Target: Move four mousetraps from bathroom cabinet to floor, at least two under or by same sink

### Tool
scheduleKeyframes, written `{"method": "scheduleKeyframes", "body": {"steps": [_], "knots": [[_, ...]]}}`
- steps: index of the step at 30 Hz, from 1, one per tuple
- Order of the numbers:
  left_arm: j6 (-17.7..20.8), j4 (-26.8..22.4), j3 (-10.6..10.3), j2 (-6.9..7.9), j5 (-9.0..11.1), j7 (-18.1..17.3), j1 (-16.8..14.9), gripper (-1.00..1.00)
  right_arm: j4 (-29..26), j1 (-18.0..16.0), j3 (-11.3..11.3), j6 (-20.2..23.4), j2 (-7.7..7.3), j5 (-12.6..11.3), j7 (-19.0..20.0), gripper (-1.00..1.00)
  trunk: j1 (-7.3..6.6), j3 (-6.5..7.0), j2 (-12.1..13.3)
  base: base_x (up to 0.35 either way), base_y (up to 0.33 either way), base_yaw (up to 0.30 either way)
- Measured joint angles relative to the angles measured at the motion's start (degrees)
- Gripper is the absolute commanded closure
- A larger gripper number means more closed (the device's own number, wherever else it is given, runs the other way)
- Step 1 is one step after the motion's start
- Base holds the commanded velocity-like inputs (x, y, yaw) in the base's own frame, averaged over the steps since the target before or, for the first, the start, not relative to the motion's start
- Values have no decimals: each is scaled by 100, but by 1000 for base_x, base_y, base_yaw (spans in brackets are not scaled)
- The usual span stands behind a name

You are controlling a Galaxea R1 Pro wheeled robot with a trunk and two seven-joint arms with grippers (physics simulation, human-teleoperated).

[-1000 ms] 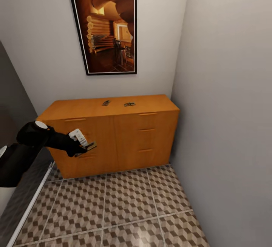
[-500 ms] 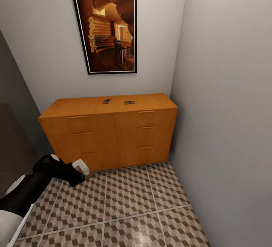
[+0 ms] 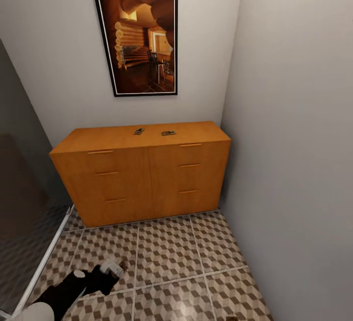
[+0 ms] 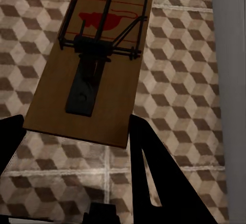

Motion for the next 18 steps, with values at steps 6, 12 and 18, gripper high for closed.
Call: {"method": "scheduleKeyframes", "body": {"steps": [6, 12, 18], "knots": [[-963, 1263, 31, -532, 812, 972, 99, 100, -683, -3, -18, -41, -64, -9, -150, 100, 0, 0, 0, 0, 0, 0], [-3016, 2138, 34, -1082, 1315, 2276, 349, 100, -1254, -2, -32, -25, -127, -13, -334, 100, 0, 0, 0, 0, 0, 0], [-3960, 2293, 68, -1277, 1409, 3311, 911, 100, -1867, 0, -39, 512, -151, -14, -356, 100, 0, 0, 0, 0, 0, 0]]}}
